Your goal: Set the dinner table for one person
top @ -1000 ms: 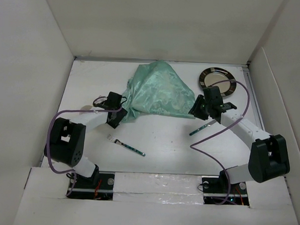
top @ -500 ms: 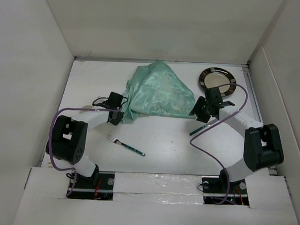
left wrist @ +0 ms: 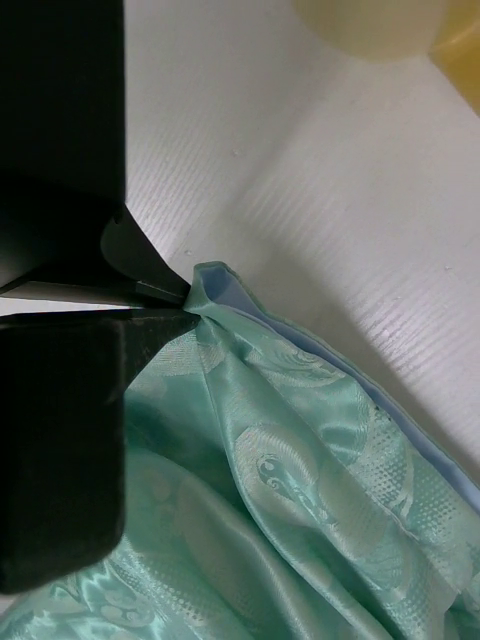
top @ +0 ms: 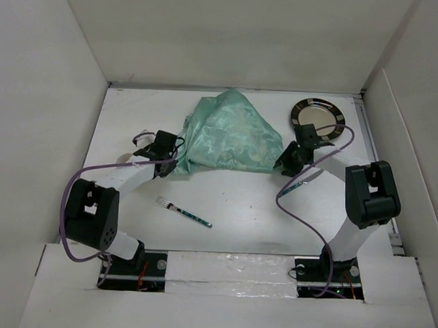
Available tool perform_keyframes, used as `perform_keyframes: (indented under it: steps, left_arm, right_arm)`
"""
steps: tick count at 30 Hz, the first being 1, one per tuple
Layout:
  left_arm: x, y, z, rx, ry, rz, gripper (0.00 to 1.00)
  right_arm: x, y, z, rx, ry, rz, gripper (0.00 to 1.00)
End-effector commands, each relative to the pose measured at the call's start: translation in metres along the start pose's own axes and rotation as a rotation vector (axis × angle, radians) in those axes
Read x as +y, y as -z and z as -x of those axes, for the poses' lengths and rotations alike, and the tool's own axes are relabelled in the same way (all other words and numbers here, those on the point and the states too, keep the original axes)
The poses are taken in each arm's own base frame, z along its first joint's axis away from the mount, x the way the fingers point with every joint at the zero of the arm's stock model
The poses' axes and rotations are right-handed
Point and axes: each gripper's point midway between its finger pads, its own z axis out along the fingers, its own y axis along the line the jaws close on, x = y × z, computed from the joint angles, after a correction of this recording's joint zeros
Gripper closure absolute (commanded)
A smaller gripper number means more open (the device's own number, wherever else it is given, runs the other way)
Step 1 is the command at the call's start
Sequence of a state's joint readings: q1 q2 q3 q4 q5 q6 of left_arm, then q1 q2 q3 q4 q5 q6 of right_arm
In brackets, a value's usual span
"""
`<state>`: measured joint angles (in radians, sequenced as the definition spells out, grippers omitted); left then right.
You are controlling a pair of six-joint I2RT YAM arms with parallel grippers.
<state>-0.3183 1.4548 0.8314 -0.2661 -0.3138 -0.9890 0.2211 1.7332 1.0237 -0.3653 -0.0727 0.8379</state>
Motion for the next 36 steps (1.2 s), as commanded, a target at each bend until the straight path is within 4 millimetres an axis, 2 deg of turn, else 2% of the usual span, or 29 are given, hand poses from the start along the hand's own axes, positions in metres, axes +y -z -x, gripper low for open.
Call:
perform_keyframes:
  steps: [1,3,4,5,8,9,10,11,12,14,15,16,17,18,19,20,21,22,23,24,25,28,29,31,32,34,36]
  left_arm:
    - [-0.013,0.013,0.027,-0.087,-0.039,-0.049,1.0]
    - [-0.016,0.016,0.032,-0.102,-0.06,-0.064,1.0]
    - [-0.018,0.018,0.034,-0.108,-0.062,-0.07,1.0]
    - [-0.02,0.02,0.036,-0.115,-0.063,-0.08,1.0]
    - [-0.024,0.026,0.042,-0.133,-0.077,-0.104,1.0]
    - [-0.025,0.027,0.044,-0.141,-0.09,-0.11,1.0]
    - [-0.028,0.029,0.046,-0.15,-0.092,-0.124,1.0]
    - [-0.031,0.032,0.049,-0.158,-0.097,-0.137,1.0]
    - [-0.035,0.034,0.053,-0.168,-0.1,-0.144,1.0]
    - [-0.052,0.047,0.07,-0.204,-0.112,-0.183,1.0]
    - [-0.058,0.054,0.08,-0.23,-0.118,-0.189,1.0]
    - [-0.078,0.074,0.104,-0.28,-0.128,-0.229,1.0]
    - [-0.087,0.087,0.117,-0.312,-0.13,-0.249,1.0]
    - [-0.108,0.118,0.148,-0.389,-0.132,-0.3,1.0]
    - [-0.118,0.135,0.163,-0.425,-0.108,-0.332,1.0]
    - [-0.126,0.153,0.176,-0.464,-0.128,-0.36,1.0]
    - [-0.14,0.189,0.202,-0.533,-0.103,-0.417,1.0]
    - [-0.144,0.209,0.214,-0.567,-0.1,-0.44,1.0]
    - [-0.147,0.227,0.225,-0.603,-0.107,-0.46,1.0]
    - [-0.148,0.245,0.236,-0.633,-0.098,-0.481,1.0]
    - [-0.15,0.274,0.25,-0.674,-0.078,-0.512,1.0]
    - [-0.146,0.321,0.27,-0.742,-0.052,-0.564,1.0]
    - [-0.143,0.334,0.274,-0.759,-0.043,-0.579,1.0]
    - [-0.14,0.35,0.279,-0.779,-0.033,-0.6,1.0]
    - [-0.139,0.355,0.28,-0.785,-0.028,-0.608,1.0]
    - [-0.139,0.356,0.28,-0.789,-0.029,-0.614,1.0]
    - [-0.14,0.345,0.279,-0.783,-0.034,-0.587,1.0]
  right_arm:
    - [0.012,-0.011,0.003,0.012,-0.068,0.006,0.53]
    - [0.005,-0.021,-0.003,0.045,-0.09,-0.03,0.56]
    - [0.007,-0.024,-0.007,0.056,-0.107,-0.036,0.64]
    - [0.006,-0.025,-0.008,0.061,-0.122,-0.041,0.68]
    - [0.01,-0.018,-0.002,0.004,-0.165,-0.035,0.84]
    - [0.012,-0.015,0.005,-0.031,-0.169,-0.033,0.88]
    - [0.016,-0.007,0.011,-0.051,-0.166,-0.023,0.98]
    - [0.023,-0.001,0.023,-0.095,-0.16,-0.018,1.0]
    - [0.021,0.005,0.031,-0.128,-0.15,-0.037,1.0]
    - [0.037,0.033,0.051,-0.206,-0.108,0.003,1.0]
    - [0.05,0.053,0.068,-0.264,-0.089,0.032,1.0]
    - [0.066,0.085,0.077,-0.317,-0.04,0.085,1.0]
    - [0.074,0.106,0.086,-0.359,-0.019,0.114,1.0]
    - [0.094,0.154,0.102,-0.455,0.024,0.173,1.0]
    - [0.102,0.167,0.112,-0.493,0.041,0.19,1.0]
    - [0.11,0.203,0.117,-0.542,0.04,0.245,1.0]
    - [0.117,0.229,0.122,-0.583,0.07,0.277,1.0]
    - [0.129,0.267,0.132,-0.649,0.077,0.332,1.0]
    - [0.129,0.288,0.132,-0.672,0.086,0.344,1.0]
    - [0.129,0.318,0.133,-0.72,0.099,0.372,1.0]
    - [0.136,0.353,0.137,-0.772,0.103,0.424,1.0]
    - [0.136,0.399,0.135,-0.818,0.122,0.471,1.0]
    - [0.136,0.421,0.139,-0.85,0.117,0.496,1.0]
    - [0.14,0.436,0.139,-0.854,0.136,0.531,1.0]
    - [0.14,0.45,0.143,-0.876,0.133,0.549,1.0]
    - [0.147,0.449,0.145,-0.855,0.153,0.574,1.0]
    - [0.154,0.445,0.149,-0.839,0.165,0.595,1.0]
